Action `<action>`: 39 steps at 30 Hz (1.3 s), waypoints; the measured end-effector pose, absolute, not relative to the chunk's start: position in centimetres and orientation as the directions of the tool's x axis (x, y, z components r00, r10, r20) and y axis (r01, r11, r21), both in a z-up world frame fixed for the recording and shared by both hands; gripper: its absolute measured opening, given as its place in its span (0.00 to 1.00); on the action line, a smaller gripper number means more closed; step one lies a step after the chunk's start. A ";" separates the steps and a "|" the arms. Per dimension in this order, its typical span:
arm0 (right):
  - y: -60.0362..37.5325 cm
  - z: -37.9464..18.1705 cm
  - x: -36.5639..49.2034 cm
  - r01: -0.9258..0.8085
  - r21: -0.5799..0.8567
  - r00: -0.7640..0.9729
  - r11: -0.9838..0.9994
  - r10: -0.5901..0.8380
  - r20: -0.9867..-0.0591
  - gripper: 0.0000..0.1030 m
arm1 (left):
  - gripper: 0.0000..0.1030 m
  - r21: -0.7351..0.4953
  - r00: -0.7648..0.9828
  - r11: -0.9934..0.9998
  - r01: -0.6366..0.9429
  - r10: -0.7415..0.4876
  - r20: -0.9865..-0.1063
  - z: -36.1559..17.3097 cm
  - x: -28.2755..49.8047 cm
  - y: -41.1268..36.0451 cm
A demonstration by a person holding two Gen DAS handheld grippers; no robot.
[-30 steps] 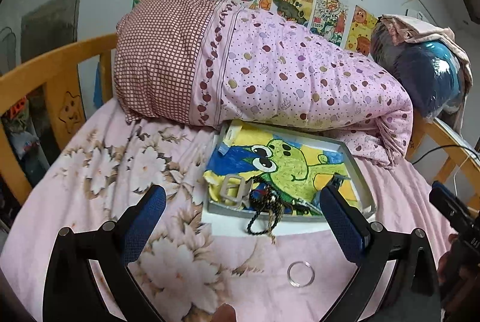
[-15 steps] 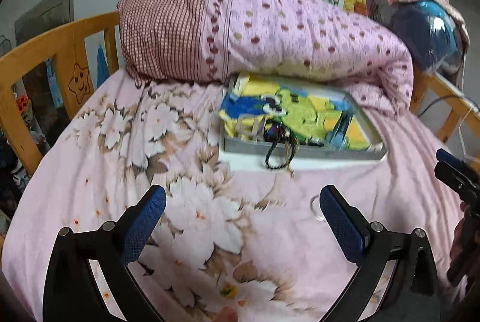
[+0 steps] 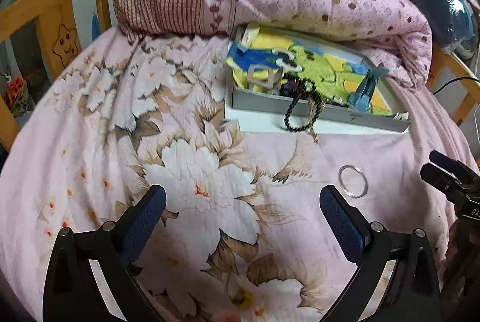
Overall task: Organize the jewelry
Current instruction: 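Move the right tool to the last silver ring and the left tool to the tray edge, then grasp the silver ring with the right tool while the left tool grasps the necklace's hanging gold chain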
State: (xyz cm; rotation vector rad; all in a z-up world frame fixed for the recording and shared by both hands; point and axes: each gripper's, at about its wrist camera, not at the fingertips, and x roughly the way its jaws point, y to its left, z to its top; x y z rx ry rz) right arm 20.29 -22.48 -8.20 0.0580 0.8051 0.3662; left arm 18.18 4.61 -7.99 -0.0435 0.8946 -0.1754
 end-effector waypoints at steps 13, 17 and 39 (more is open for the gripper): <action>-20.0 -12.0 23.5 -0.364 0.116 0.541 0.924 0.312 -0.781 1.00 | 0.97 -0.135 0.553 0.968 0.212 -0.232 -0.800 -10.7 21.2 3.7; -19.6 -12.3 23.8 -0.376 0.100 0.536 0.921 0.304 -0.788 1.00 | 0.97 -0.151 0.538 0.962 0.227 -0.253 -0.804 -11.3 22.0 3.5; -18.9 -13.3 27.0 -0.333 -0.054 0.581 0.941 0.160 -0.798 1.00 | 0.97 -0.235 0.547 0.928 0.290 -0.363 -0.755 -12.2 26.1 2.0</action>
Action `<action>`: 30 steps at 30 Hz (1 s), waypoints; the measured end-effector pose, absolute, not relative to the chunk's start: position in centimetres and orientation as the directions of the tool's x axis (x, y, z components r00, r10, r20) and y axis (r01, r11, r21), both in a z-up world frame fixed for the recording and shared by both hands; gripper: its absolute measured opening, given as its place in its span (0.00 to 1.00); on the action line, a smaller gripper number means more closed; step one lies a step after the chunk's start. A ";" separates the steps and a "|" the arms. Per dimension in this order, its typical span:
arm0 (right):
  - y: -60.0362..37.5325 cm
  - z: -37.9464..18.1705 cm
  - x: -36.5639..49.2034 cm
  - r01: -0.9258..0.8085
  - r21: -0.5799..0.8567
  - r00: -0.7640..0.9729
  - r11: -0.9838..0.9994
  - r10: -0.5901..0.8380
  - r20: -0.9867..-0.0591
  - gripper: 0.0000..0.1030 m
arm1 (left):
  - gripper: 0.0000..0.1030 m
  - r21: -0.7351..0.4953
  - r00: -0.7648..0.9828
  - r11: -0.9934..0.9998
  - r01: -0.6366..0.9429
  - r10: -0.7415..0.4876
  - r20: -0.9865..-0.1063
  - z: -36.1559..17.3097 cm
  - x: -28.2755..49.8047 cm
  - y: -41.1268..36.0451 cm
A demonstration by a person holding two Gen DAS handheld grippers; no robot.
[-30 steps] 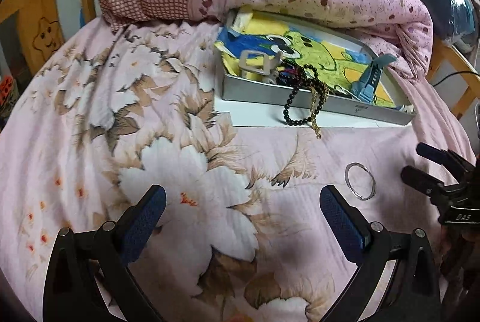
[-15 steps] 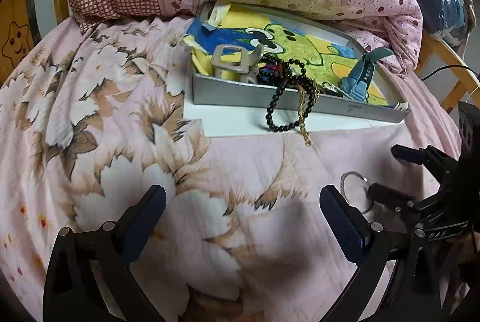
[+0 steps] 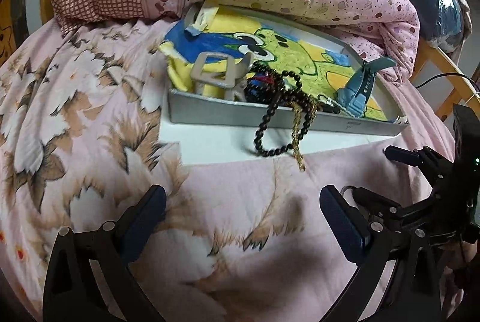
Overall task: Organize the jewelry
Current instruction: 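Grasp the silver ring with the right tool while the left tool grasps the necklace's hanging gold chain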
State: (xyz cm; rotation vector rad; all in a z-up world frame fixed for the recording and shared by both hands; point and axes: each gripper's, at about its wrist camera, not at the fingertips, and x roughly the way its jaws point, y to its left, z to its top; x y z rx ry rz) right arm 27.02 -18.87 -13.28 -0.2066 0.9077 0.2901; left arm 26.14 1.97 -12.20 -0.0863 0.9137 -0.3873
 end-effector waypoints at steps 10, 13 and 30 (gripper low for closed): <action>-19.5 -13.4 27.9 -0.291 -0.052 0.596 0.955 0.139 -0.791 1.00 | 0.81 -0.336 0.524 0.888 0.315 -0.458 -0.718 -12.3 27.6 1.0; -19.4 -13.4 28.0 -0.298 -0.047 0.596 0.954 0.147 -0.790 0.96 | 0.60 -0.372 0.498 0.873 0.317 -0.487 -0.718 -12.2 27.9 0.8; -17.5 -13.0 26.5 -0.417 -0.030 0.591 0.908 0.246 -0.768 0.34 | 0.18 -0.424 0.442 0.845 0.325 -0.533 -0.722 -12.9 29.5 -0.9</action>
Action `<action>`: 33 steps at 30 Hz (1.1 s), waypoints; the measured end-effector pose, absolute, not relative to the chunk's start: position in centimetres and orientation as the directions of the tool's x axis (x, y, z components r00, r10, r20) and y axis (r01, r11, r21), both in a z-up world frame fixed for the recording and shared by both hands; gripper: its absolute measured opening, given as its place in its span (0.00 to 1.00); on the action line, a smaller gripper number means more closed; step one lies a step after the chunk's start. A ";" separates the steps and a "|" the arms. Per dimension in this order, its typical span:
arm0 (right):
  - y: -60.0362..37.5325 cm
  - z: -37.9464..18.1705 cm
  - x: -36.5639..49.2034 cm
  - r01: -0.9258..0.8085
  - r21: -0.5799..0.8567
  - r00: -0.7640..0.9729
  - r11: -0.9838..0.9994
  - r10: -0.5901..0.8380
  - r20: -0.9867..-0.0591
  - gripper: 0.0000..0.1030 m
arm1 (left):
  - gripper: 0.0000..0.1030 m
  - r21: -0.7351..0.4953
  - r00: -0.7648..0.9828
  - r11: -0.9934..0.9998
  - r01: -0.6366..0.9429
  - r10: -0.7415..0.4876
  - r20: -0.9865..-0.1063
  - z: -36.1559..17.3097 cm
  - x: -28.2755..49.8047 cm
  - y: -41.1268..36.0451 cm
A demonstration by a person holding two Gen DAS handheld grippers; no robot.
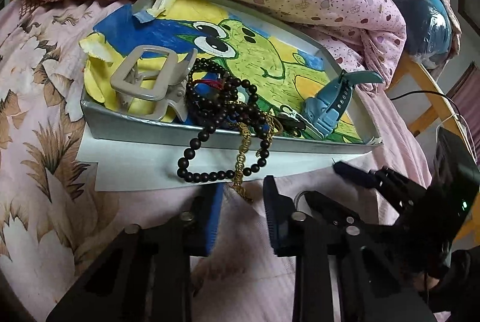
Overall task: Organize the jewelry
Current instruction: 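Grasp the silver ring with the right tool while the left tool grasps the necklace's hanging gold chain, then carry the ring into the tray while the left tool tucks the chain in, open both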
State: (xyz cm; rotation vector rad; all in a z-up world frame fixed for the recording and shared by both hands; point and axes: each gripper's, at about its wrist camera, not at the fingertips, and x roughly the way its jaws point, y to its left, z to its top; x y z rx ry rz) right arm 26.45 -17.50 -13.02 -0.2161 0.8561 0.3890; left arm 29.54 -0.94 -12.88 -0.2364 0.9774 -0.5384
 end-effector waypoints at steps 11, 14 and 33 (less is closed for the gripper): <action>-17.7 -12.8 25.6 -0.425 0.029 0.566 0.905 0.291 -0.772 0.06 | 0.01 -0.387 0.438 0.860 0.331 -0.504 -0.745 -12.9 29.1 -1.4; -18.1 -12.4 25.3 -0.411 0.056 0.568 0.910 0.303 -0.765 0.04 | 0.00 -0.385 0.446 0.860 0.335 -0.505 -0.740 -12.5 28.5 -1.4; -19.6 -8.2 22.5 -0.420 0.088 0.637 0.903 0.362 -0.680 0.02 | 0.00 -0.372 0.501 0.853 0.365 -0.517 -0.694 -5.6 23.5 -1.5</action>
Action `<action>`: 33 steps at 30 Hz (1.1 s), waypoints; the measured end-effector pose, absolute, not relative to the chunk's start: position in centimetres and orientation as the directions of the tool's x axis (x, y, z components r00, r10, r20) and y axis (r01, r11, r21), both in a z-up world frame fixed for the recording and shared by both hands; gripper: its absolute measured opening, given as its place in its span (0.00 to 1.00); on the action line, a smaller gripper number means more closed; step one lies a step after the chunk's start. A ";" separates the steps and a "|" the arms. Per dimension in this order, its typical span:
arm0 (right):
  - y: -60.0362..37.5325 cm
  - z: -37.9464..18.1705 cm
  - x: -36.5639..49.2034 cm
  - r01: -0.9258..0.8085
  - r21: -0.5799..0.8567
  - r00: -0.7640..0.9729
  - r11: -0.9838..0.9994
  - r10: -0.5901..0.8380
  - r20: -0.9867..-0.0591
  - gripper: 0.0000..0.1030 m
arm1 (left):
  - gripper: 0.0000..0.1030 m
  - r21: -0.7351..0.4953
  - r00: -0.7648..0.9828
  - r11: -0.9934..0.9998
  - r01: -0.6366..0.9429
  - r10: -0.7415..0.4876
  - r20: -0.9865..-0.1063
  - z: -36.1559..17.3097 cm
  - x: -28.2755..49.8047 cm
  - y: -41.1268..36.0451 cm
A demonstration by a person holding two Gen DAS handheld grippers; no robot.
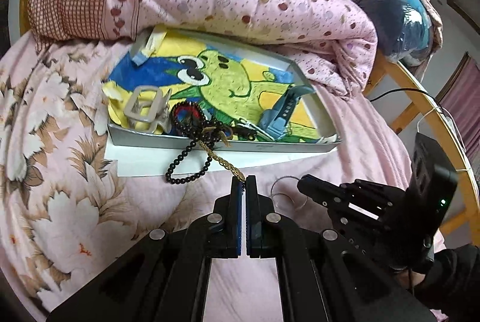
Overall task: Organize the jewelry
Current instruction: 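Carry the ring into the tray while the left tool tucks the chain in, open both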
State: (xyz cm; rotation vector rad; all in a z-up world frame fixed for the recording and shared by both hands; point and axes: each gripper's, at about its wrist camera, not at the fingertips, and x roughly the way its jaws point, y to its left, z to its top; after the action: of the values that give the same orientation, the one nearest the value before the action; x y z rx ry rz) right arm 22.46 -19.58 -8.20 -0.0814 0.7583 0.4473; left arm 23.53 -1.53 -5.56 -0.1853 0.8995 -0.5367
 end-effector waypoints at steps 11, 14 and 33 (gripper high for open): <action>-20.1 -4.7 23.5 -0.429 0.106 0.679 0.897 0.398 -0.617 0.02 | 0.00 -0.319 0.564 0.867 0.383 -0.492 -0.663 -1.5 25.2 -1.0; -20.0 -3.1 24.5 -0.436 0.104 0.696 0.894 0.409 -0.590 0.02 | 0.00 -0.314 0.581 0.866 0.389 -0.495 -0.647 -0.2 26.0 -0.9; -18.7 -1.6 34.7 -0.397 0.166 0.690 0.903 0.413 -0.595 0.02 | 0.00 -0.306 0.618 0.870 0.387 -0.491 -0.614 2.0 33.9 -1.9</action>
State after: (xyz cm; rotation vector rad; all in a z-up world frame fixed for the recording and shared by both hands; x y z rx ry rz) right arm 34.74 -18.66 -1.59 0.0250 0.6708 0.4531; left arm 33.93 -1.86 1.96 -0.1490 0.7496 -0.5077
